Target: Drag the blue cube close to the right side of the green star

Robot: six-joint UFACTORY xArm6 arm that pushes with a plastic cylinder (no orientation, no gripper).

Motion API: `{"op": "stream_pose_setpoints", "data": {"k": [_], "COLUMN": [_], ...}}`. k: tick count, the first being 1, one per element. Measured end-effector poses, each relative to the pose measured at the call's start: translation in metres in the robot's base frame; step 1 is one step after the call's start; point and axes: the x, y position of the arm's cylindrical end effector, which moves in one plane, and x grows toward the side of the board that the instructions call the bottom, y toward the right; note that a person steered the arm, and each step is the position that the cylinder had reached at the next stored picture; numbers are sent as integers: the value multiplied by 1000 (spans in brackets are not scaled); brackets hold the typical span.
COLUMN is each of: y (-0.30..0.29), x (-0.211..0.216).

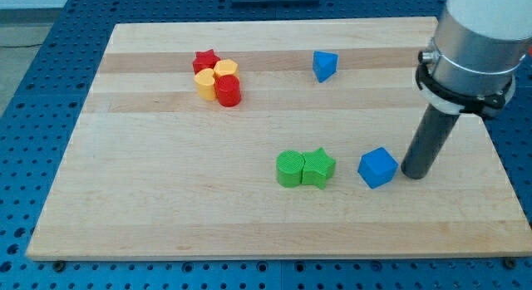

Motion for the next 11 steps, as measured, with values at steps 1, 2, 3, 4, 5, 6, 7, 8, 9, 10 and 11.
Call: {"op": "stream_pose_setpoints", "data": {"k": [1, 2, 3, 4, 5, 6, 7, 8, 9, 10, 11], "y": [-10, -30, -40, -41, -28, -16, -27, -48, -56, -59, -59], "x": [0, 0, 0, 0, 5, 37, 56, 50, 33, 26, 26]}}
